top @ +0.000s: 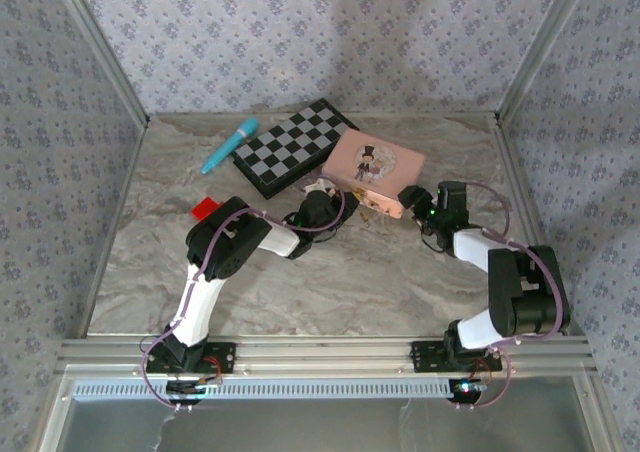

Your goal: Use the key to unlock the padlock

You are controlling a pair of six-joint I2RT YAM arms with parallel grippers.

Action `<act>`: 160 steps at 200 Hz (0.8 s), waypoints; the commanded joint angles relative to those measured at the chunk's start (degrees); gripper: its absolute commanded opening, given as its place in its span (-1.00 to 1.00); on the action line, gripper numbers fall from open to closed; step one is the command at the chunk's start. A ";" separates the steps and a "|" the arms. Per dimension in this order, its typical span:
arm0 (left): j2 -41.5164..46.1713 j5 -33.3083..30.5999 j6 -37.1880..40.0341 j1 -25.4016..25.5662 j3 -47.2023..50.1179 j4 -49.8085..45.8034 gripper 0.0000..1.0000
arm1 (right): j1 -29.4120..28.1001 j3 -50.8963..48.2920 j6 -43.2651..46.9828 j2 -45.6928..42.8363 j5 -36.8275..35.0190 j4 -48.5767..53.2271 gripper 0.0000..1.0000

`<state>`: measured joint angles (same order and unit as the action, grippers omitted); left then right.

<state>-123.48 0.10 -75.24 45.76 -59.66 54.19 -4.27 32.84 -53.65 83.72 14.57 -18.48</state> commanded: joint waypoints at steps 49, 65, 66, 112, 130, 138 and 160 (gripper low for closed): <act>0.63 -18.69 -3.71 -0.69 2.72 6.38 -1.00 | 0.76 -2.09 -1.71 -0.04 -9.64 6.79 0.44; 0.28 -19.47 -4.45 -0.29 2.85 7.77 -1.00 | 0.52 -1.58 -1.12 -0.25 -9.76 7.66 0.43; 0.27 -19.54 -4.46 -0.30 2.91 7.95 -1.00 | 0.50 -1.57 -1.11 -0.28 -9.75 7.71 0.43; -0.27 -25.11 -5.61 0.29 4.73 12.80 -1.00 | 0.08 -1.90 -1.36 -2.11 -11.00 8.64 0.41; -0.51 -26.81 -5.69 0.23 4.26 12.57 -1.00 | -0.27 -2.07 -1.60 -2.86 -11.71 9.05 0.39; -0.85 -27.07 -6.03 0.36 3.90 12.80 -1.00 | -0.51 -2.08 -1.60 -3.12 -11.92 8.96 0.39; -1.84 -25.06 -6.23 0.30 2.82 13.30 -1.00 | -0.82 -1.02 0.87 -3.78 -10.36 8.47 0.40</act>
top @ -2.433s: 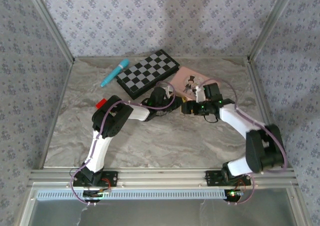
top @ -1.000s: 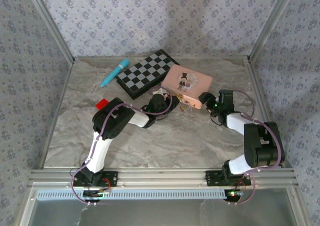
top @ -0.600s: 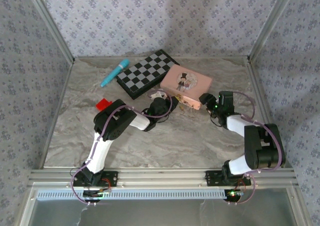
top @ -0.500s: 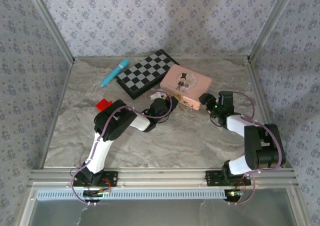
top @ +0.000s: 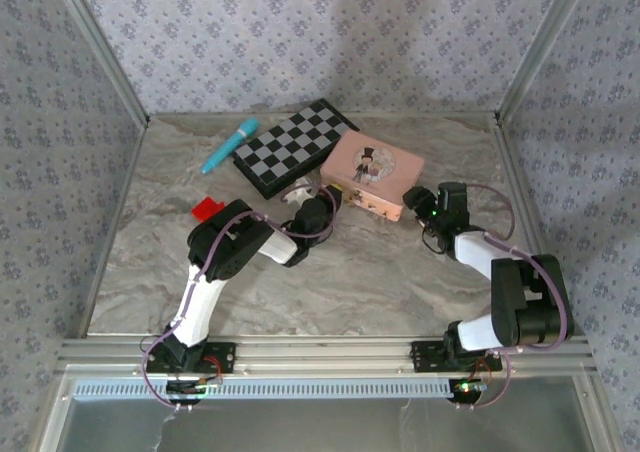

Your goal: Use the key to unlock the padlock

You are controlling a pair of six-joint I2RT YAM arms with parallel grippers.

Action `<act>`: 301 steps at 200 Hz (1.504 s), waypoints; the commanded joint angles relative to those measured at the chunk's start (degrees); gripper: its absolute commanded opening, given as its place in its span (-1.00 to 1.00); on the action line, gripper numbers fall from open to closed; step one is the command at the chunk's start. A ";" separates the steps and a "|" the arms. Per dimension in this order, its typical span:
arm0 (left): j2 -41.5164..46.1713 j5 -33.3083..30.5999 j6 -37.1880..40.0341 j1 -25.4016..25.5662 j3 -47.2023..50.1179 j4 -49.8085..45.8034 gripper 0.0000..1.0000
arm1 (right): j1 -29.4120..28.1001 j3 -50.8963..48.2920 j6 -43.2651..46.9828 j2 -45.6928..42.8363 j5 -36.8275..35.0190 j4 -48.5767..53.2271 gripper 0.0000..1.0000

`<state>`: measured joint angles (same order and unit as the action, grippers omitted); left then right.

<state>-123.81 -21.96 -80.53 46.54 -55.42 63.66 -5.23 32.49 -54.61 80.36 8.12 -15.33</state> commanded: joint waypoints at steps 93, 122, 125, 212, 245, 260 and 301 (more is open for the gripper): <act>8.87 20.13 2.66 -6.41 8.12 -7.90 -1.00 | -0.13 7.78 21.74 -8.74 -7.74 18.76 0.66; 16.00 26.76 7.45 -6.46 12.41 -21.79 -1.00 | 1.20 9.35 26.32 -8.23 -12.90 23.62 0.80; 16.66 27.24 7.83 -6.40 12.76 -22.99 -1.00 | 1.61 9.35 26.50 -8.14 -13.07 23.64 0.80; 20.95 32.00 18.36 -5.49 7.97 -51.45 -0.86 | 5.84 1.87 41.43 -6.77 -23.68 10.67 0.84; 22.03 30.04 19.51 -5.59 7.03 -53.39 -0.41 | 6.38 -4.04 46.91 -5.66 -23.08 -3.23 0.82; 23.97 28.33 20.96 -5.85 6.90 -55.28 -0.19 | 6.34 -6.99 48.74 -4.52 -22.06 -11.46 0.82; 31.90 25.15 28.20 -10.53 6.77 -61.87 0.06 | 5.64 -10.59 53.66 -0.36 -19.92 -27.49 0.82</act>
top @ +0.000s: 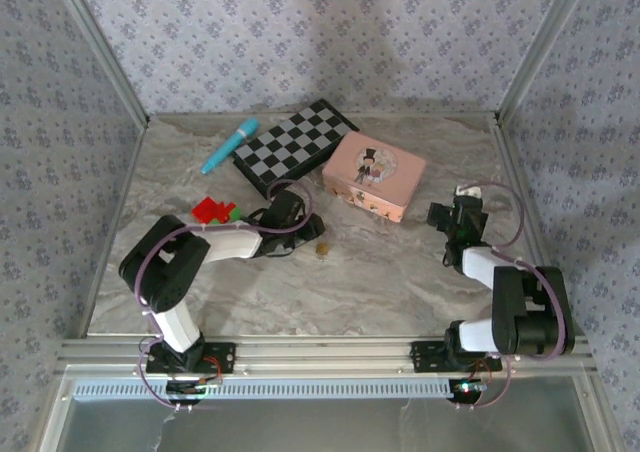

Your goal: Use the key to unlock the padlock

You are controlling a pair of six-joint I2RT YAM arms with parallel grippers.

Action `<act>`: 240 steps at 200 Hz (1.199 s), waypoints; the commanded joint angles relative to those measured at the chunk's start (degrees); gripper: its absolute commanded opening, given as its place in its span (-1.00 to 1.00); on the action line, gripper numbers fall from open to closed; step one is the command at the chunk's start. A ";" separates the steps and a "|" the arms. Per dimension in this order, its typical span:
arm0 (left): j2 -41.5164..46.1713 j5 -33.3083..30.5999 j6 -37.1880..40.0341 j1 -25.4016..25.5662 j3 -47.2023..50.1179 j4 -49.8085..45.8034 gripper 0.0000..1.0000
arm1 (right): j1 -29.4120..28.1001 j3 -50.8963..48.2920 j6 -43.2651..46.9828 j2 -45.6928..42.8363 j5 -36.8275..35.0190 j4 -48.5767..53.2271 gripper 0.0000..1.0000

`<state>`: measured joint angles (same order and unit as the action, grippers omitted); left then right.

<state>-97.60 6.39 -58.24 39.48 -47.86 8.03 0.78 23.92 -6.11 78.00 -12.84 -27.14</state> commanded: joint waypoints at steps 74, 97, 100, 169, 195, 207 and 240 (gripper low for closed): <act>19.10 -5.36 30.31 -29.74 -3.25 -20.89 0.32 | -2.21 -3.64 7.02 10.37 -1.51 -25.92 1.00; 20.44 -6.56 32.24 -37.51 -0.39 -16.76 0.32 | -1.30 -3.25 5.75 9.87 -1.11 -24.10 0.99; 20.62 -7.47 32.63 -38.13 0.32 -15.54 0.32 | -1.26 -3.31 5.76 9.94 -1.18 -24.37 1.00; 18.02 -21.37 49.97 -40.87 15.75 13.22 0.29 | -1.38 -3.28 5.93 9.98 -1.57 -24.72 0.99; 16.55 -18.21 53.58 -40.94 19.59 23.01 0.29 | -1.40 -3.30 5.93 9.96 -1.57 -24.70 0.99; 15.90 -13.74 54.16 -41.03 20.87 27.63 0.29 | -1.41 -3.27 5.93 10.03 -1.57 -24.72 0.99; 9.24 -10.14 55.09 -41.13 27.42 45.68 0.30 | -1.46 -3.27 5.94 9.98 -1.64 -24.72 0.99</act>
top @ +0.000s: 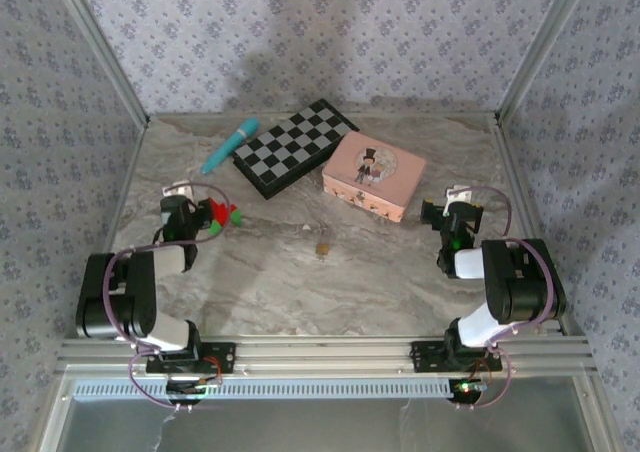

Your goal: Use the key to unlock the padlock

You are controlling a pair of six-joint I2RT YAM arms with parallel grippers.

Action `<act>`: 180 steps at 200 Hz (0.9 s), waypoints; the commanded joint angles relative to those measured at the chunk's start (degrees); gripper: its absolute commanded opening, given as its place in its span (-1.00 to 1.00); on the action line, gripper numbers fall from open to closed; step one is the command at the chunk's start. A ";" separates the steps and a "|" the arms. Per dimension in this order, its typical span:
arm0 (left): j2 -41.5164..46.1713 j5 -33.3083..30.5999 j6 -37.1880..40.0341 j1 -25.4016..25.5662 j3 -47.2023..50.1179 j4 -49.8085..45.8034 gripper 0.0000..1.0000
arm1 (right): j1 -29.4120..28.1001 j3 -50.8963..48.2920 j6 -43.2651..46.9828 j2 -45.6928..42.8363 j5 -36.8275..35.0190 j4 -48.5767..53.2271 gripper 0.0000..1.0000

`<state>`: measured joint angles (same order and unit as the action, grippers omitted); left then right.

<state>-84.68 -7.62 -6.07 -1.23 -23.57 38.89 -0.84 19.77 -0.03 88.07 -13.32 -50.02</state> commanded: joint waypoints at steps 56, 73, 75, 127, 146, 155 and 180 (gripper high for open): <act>-3.25 4.10 3.39 -0.32 0.67 9.30 0.99 | 0.14 0.88 -0.13 -0.09 -1.07 -1.84 1.00; -3.22 4.23 3.56 -0.30 0.48 8.86 0.99 | 0.17 0.88 -0.14 -0.09 -1.14 -1.84 0.99; -3.25 4.44 3.64 -0.31 0.42 8.79 0.99 | 0.21 0.88 -0.14 -0.09 -1.10 -1.88 0.99; -3.30 6.68 4.44 -0.31 -0.33 7.42 0.99 | 0.14 0.83 -0.14 -0.05 -1.09 -1.84 0.99; -3.36 6.69 4.40 -0.31 -0.33 7.42 0.99 | 0.14 0.88 -0.14 -0.09 -1.09 -1.84 1.00; -3.32 6.71 4.46 -0.29 -0.33 7.42 0.99 | 0.15 0.80 -0.11 -0.09 -1.08 -1.84 0.99; -3.32 6.68 4.40 -0.30 -0.38 7.47 0.99 | 0.23 1.02 -0.23 -0.05 -0.83 -1.48 0.99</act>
<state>-87.50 -2.13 -2.74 -1.41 -22.59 46.50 -0.84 19.77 -0.03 88.07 -13.30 -50.02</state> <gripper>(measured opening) 0.994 0.997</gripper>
